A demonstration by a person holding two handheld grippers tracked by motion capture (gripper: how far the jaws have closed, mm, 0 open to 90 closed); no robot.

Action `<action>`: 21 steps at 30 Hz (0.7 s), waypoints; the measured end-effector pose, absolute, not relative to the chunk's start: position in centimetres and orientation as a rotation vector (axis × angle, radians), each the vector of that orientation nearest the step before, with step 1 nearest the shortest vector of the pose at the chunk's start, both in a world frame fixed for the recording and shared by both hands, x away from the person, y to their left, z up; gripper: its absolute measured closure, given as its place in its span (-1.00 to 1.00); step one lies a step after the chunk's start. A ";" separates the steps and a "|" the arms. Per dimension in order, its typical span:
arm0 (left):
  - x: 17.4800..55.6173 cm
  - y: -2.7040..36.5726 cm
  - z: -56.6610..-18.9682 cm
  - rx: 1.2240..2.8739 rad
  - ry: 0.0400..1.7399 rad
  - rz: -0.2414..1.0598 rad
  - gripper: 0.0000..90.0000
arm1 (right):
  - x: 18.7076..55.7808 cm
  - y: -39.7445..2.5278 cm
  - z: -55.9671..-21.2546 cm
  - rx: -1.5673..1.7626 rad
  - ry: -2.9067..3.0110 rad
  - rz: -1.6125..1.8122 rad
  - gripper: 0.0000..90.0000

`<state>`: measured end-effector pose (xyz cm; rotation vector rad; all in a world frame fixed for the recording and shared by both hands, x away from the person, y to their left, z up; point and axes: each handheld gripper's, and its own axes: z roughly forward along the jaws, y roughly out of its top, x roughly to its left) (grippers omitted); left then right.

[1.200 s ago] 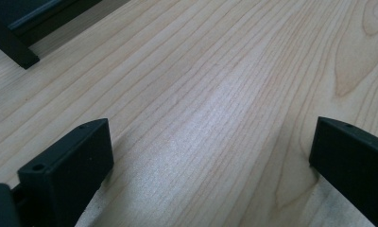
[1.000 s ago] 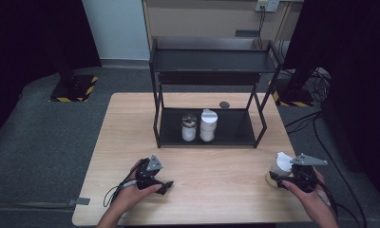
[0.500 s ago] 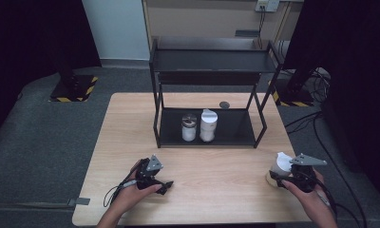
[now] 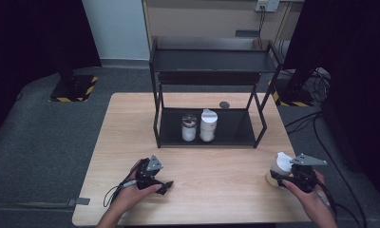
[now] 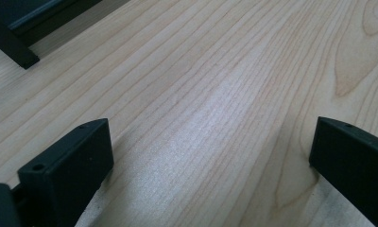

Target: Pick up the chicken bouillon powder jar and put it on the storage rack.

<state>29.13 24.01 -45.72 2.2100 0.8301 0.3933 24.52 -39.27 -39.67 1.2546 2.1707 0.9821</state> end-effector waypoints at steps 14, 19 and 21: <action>29.1 24.0 -45.7 2.211 0.830 0.393 -1.00 | 24.2 -39.3 -38.7 1.274 2.156 1.065 -0.30; 29.1 24.0 -45.7 2.210 0.830 0.393 -1.00 | 24.0 -37.5 -37.4 1.222 2.184 1.082 -0.30; 29.1 24.0 -45.7 2.210 0.830 0.393 -1.00 | 24.0 -36.6 -36.9 1.196 2.200 1.085 -0.30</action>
